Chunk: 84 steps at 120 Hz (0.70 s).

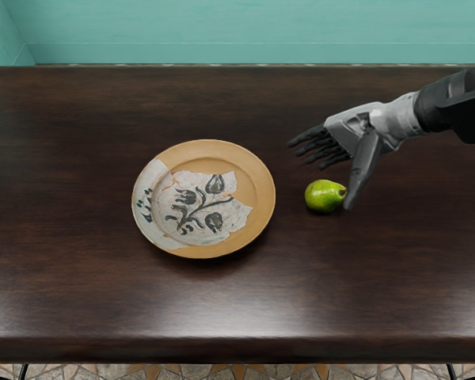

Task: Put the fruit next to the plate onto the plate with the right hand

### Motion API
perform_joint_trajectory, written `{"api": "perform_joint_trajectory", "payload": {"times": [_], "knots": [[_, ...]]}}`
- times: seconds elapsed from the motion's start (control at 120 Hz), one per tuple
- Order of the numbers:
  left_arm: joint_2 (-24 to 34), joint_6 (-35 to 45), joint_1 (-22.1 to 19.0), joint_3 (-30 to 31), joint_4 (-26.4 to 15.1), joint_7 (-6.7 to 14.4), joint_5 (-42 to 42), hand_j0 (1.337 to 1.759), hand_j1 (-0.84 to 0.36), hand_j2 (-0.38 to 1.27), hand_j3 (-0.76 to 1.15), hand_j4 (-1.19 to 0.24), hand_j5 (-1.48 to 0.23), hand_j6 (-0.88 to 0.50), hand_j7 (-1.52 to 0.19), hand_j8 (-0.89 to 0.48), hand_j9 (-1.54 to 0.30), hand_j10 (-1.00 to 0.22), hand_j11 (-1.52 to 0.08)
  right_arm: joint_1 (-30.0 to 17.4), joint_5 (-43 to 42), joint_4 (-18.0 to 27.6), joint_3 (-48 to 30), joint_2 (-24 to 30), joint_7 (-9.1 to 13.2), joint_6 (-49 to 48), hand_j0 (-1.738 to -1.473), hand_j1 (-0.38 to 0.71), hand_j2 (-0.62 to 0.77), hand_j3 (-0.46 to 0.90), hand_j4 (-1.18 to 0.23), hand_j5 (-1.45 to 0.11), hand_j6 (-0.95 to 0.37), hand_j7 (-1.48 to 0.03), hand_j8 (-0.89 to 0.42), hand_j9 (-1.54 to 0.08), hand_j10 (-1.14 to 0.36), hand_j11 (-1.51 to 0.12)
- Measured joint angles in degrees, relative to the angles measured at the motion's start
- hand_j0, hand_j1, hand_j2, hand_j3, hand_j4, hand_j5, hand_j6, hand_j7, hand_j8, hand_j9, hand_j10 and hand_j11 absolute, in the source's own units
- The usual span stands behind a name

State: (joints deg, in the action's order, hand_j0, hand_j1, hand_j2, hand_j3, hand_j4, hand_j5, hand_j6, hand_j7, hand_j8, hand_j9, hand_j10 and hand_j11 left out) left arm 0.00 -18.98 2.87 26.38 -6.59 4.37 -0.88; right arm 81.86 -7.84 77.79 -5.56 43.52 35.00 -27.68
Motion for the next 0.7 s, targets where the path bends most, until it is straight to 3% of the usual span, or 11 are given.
{"api": "perform_joint_trajectory", "payload": {"times": [0.242, 0.358, 0.508, 0.7], "knots": [[0.00, 0.00, -0.05, 0.01, 0.00, 0.01, 0.00, 1.658, 0.35, 0.00, 0.00, 0.00, 0.00, 0.00, 0.00, 0.00, 0.00, 0.00, 0.00, 2.10, -7.95, 0.58, 2.82, -2.06, 0.00, 10.33, -1.658, -0.29, -0.01, 0.00, -0.05, -0.06, -0.05, -0.06, -0.05, -0.06, -0.05, -0.06], [0.00, 0.00, -0.06, 0.00, 0.00, 0.00, 0.00, 1.658, 0.35, 0.00, 0.00, 0.00, 0.00, 0.00, 0.00, 0.00, 0.00, 0.00, 0.00, 2.50, -11.76, 3.01, 4.23, -2.44, 0.00, 17.00, -1.658, -0.30, -0.01, 0.00, -0.04, -0.05, -0.04, -0.05, -0.04, -0.05, -0.04, -0.05], [0.00, 0.00, -0.02, 0.04, 0.00, 0.01, 0.00, 1.658, 0.35, 0.00, 0.00, 0.00, 0.00, 0.00, 0.00, 0.00, 0.00, 0.00, 0.00, 4.20, -16.61, 6.31, 10.22, -3.26, 0.00, 26.77, -1.658, -0.30, -0.01, 0.00, -0.04, -0.05, -0.04, -0.05, -0.04, -0.05, -0.04, -0.05], [0.00, 0.00, -0.04, 0.06, 0.00, 0.00, 0.00, 1.658, 0.35, 0.00, 0.00, 0.00, 0.00, 0.00, 0.00, 0.00, 0.00, 0.00, 0.00, 6.01, -18.42, 7.25, 18.58, -6.37, 0.00, 35.12, -1.658, -0.30, -0.01, 0.00, -0.04, -0.05, -0.04, -0.05, -0.04, -0.05, -0.04, -0.05]]}}
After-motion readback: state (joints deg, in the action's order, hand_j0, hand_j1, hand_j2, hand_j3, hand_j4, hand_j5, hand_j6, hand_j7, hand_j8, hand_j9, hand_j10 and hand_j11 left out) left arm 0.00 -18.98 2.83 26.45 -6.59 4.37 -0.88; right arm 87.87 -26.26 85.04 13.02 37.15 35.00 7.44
